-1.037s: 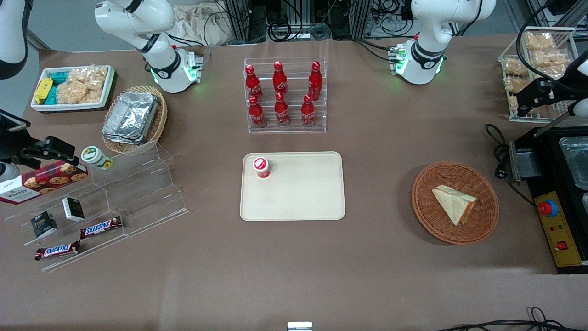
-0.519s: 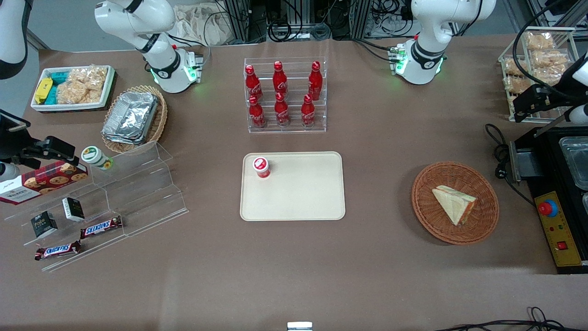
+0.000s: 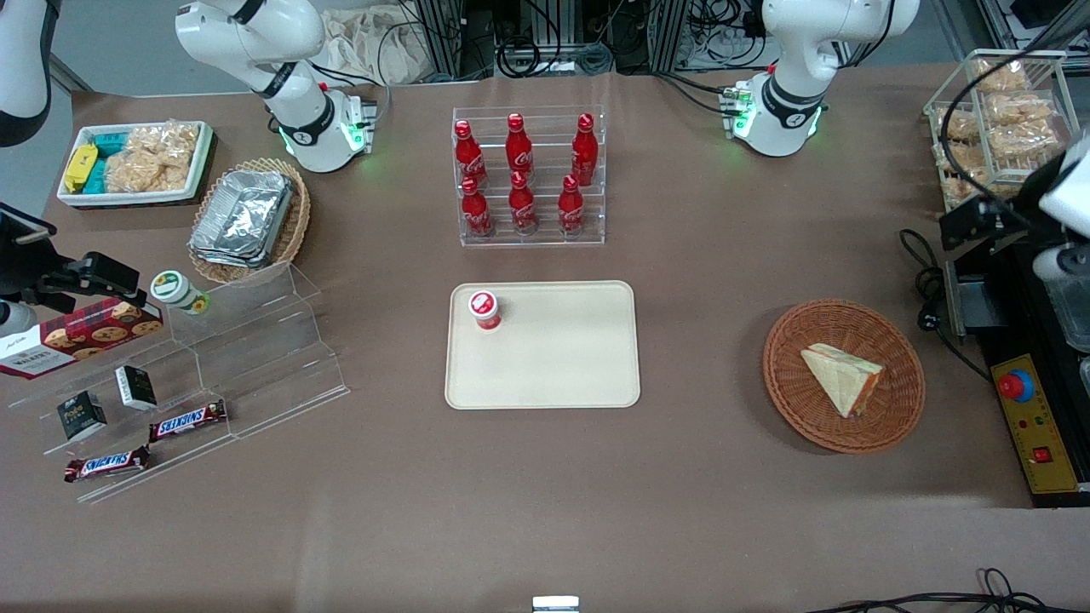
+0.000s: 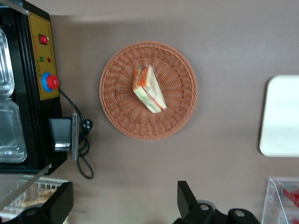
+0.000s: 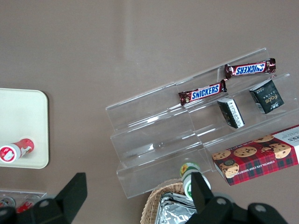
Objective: Place sandwich from basket to tray
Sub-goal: 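Move the left gripper over the wicker basket above the wrapped sandwich, then lower the open left gripper around the sandwich and close it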
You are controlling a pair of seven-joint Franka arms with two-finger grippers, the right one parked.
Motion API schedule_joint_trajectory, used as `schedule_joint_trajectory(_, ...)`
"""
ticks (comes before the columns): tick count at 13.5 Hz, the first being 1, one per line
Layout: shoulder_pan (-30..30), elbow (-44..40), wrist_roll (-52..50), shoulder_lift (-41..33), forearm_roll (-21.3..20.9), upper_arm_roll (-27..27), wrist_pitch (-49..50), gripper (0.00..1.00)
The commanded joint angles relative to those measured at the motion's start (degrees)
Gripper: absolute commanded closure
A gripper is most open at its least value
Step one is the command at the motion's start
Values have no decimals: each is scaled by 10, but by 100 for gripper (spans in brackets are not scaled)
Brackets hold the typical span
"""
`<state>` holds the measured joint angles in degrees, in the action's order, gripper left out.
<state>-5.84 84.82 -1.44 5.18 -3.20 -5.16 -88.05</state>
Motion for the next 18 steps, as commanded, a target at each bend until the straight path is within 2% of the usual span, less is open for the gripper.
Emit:
schedule_joint_trajectory(1,18,-9,-11,48,1,1,-36,0)
schedule_joint_trajectory(2,22,-6,-20,61,3,1,-50,0)
schedule_joint_trajectory(8,65,19,-93,142,114,1,-127,0)
schedule_joint_trajectory(11,66,119,-92,145,116,2,-266,0)
schedule_joint_trajectory(15,63,191,-91,146,139,5,-362,0)
schedule_joint_trajectory(18,60,242,-90,147,139,9,-437,0)
